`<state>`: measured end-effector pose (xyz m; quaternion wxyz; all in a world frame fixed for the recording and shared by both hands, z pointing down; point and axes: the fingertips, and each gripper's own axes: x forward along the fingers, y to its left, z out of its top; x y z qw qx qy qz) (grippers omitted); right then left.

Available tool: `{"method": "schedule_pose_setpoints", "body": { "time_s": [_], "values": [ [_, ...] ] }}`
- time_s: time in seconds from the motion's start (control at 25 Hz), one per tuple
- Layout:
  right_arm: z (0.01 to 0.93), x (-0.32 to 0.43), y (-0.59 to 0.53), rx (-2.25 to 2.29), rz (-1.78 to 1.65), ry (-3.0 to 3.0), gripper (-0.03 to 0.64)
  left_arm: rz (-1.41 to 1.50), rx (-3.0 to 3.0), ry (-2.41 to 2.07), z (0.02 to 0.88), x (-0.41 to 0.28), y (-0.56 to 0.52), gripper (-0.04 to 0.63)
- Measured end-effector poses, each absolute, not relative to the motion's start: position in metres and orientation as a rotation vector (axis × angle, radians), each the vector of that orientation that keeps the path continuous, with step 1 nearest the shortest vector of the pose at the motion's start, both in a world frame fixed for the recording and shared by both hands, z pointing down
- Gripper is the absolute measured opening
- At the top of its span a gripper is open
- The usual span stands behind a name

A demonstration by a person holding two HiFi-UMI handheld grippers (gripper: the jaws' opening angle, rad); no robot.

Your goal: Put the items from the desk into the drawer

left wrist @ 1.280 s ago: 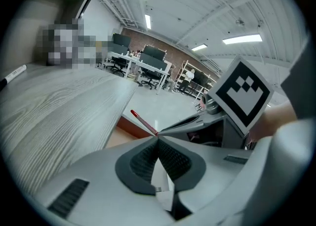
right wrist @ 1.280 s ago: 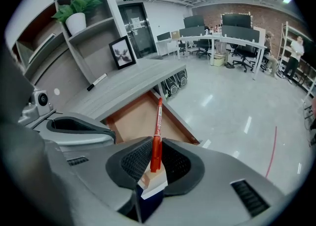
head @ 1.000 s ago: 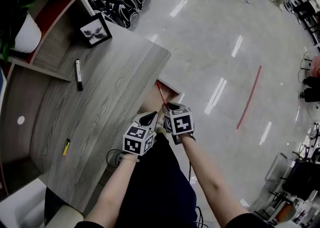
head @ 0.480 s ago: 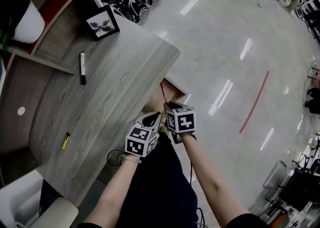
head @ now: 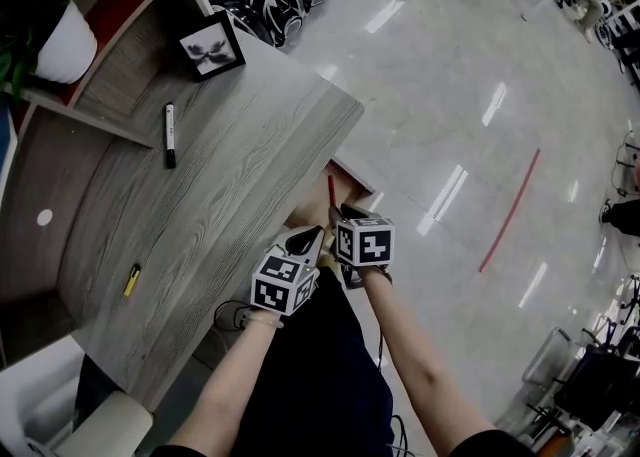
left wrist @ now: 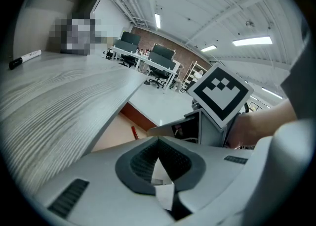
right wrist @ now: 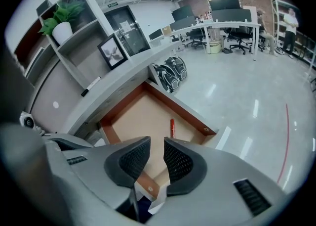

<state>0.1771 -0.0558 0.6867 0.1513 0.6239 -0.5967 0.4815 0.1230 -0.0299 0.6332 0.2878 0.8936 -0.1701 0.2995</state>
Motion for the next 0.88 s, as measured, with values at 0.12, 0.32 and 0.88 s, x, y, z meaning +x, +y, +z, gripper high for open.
{"method": "schedule_pose_setpoints", "body": {
  "time_s": [0.12,0.32,0.88],
  "values": [
    [0.685,0.178,-0.053,1.793,1.385,-1.709,0.092,0.796,2.390,-0.450,0.631,0.124,-0.031,0.012],
    [0.680,0.180,-0.049,1.809,1.410,-1.703,0.092,0.785,2.388,-0.441,0.626,0.127,-0.033,0.012],
    [0.626,0.182,-0.054,1.902,1.297,-1.789,0.005,0.748,2.409,-0.441,0.586,0.129,-0.040,0.012]
  ]
}}
